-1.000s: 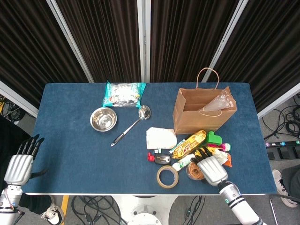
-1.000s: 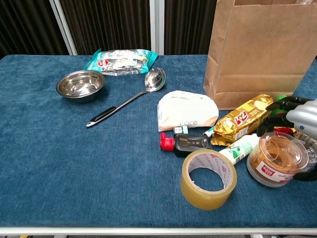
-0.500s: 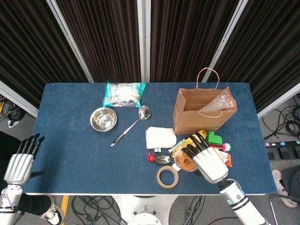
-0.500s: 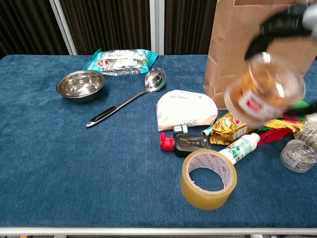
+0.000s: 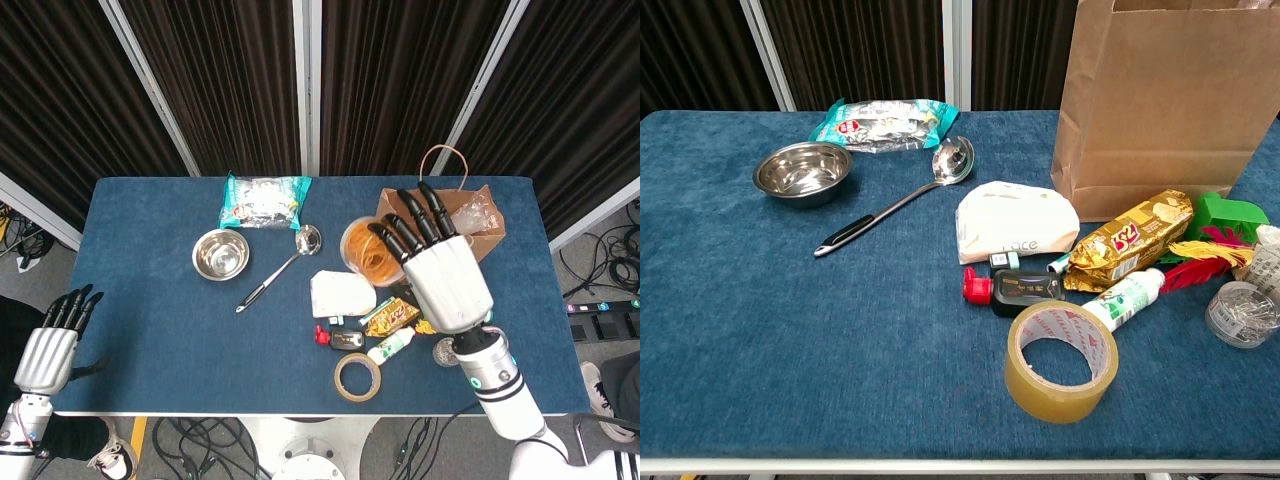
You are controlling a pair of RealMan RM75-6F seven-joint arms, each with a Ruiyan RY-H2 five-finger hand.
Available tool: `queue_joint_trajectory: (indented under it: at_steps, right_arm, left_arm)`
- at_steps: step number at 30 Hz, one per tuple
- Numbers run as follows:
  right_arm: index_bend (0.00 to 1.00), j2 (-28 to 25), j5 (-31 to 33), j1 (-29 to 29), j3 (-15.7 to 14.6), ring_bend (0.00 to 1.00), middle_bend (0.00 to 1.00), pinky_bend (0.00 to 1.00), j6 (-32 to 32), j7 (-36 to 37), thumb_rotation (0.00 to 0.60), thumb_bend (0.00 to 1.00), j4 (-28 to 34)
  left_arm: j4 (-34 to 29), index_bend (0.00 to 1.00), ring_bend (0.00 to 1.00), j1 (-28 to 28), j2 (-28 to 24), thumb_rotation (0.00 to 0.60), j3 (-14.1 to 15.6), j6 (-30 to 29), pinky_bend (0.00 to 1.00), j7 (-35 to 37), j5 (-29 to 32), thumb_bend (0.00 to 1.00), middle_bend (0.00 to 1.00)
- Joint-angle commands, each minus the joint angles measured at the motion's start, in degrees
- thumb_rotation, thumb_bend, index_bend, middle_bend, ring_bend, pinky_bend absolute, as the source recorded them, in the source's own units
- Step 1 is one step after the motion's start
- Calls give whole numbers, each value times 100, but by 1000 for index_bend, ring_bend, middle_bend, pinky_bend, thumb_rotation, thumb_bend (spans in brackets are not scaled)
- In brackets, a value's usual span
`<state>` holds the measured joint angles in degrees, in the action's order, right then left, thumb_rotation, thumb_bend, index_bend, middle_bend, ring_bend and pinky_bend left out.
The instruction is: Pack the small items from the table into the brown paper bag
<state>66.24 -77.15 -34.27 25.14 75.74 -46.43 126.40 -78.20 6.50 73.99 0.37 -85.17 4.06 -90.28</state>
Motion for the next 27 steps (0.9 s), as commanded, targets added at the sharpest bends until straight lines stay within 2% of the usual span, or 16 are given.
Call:
queue_joint_trajectory:
  at_steps: [1, 9, 15, 21, 23, 27]
  right_arm:
    - [435, 208, 412, -201, 304, 102, 383, 74, 357, -233, 600, 0, -400]
    - [435, 491, 1373, -249, 264, 102, 383, 74, 400, 136, 600, 0, -1510]
    - [435, 694, 1657, -337, 125, 102, 384, 74, 234, 486, 600, 0, -2193]
    - [430, 799, 1855, -377, -86, 102, 376, 75, -13, 744, 600, 0, -2462]
    - [400, 763, 1919, -384, -140, 99, 370, 75, -115, 785, 600, 0, -2459]
    - [263, 604, 2043, -407, -177, 65, 316, 75, -291, 884, 600, 0, -2370]
  left_arm:
    - [25, 80, 0, -5, 17, 600, 14, 8, 116, 29, -4, 114, 88]
    - [118, 81, 0, 25, 65, 600, 43, 62, 116, 98, -35, 114, 88]
    - [166, 81, 0, 40, 71, 600, 36, 119, 116, 129, 10, 114, 88]
    - [177, 81, 0, 53, 72, 600, 48, 148, 116, 136, 8, 114, 88]
    - [175, 81, 0, 59, 70, 600, 47, 153, 116, 141, 9, 114, 88]
    - [164, 80, 0, 65, 65, 600, 53, 144, 116, 132, -11, 114, 88]
